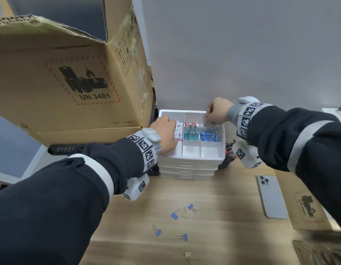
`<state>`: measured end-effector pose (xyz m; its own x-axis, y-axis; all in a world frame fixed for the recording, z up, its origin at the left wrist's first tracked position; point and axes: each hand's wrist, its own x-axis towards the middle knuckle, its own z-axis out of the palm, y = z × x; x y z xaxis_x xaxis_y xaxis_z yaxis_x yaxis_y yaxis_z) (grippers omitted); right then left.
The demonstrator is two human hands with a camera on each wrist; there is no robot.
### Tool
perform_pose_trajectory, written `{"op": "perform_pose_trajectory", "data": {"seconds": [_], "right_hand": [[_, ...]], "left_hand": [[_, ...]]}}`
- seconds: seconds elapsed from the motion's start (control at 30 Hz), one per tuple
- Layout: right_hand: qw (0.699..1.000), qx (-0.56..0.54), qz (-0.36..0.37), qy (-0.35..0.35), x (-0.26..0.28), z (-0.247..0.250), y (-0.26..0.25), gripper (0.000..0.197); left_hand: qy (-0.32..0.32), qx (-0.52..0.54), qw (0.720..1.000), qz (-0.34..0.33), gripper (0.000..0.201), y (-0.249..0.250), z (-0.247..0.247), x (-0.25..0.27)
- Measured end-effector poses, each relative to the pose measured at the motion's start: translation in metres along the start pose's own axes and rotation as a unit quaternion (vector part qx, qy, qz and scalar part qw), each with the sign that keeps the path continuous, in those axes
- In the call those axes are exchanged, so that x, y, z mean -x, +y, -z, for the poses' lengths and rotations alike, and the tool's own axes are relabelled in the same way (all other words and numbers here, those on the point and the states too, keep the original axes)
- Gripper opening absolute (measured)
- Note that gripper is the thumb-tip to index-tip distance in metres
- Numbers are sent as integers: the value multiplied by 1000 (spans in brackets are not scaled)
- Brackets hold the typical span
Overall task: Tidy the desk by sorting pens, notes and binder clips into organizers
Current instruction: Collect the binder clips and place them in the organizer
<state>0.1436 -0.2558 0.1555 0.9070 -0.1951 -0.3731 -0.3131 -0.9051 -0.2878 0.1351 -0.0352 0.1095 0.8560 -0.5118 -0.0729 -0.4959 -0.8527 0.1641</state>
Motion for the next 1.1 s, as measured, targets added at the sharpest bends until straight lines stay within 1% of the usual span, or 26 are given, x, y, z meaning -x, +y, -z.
{"op": "perform_pose_trajectory", "data": {"seconds": [0.23,0.33,0.43,0.67,0.9,1.0,1.1], "right_hand": [[998,43,-40,15,0,-2,-6,20],[997,49,-58,22,3,-3,-9,21],[996,54,-66,19,8,-1,-13,23],[996,53,-64,19,12,2,-11,26],[998,18,-56,19,20,6,-11,22],[997,-26,-58,35,26,8,-9,20],[994,-60,-61,68,33,10,-3,22]], "left_hand": [[8,-7,1000,-6,18,0,-3,-1],[5,-6,1000,-7,16,-1,-3,-1],[0,-13,1000,-7,22,-1,-2,-1],[-5,-21,1000,-3,24,0,-1,-1],[-17,-25,1000,-1,26,1,1,3],[-24,-29,999,2,28,2,2,5],[-31,-28,999,9,25,3,3,10]]}}
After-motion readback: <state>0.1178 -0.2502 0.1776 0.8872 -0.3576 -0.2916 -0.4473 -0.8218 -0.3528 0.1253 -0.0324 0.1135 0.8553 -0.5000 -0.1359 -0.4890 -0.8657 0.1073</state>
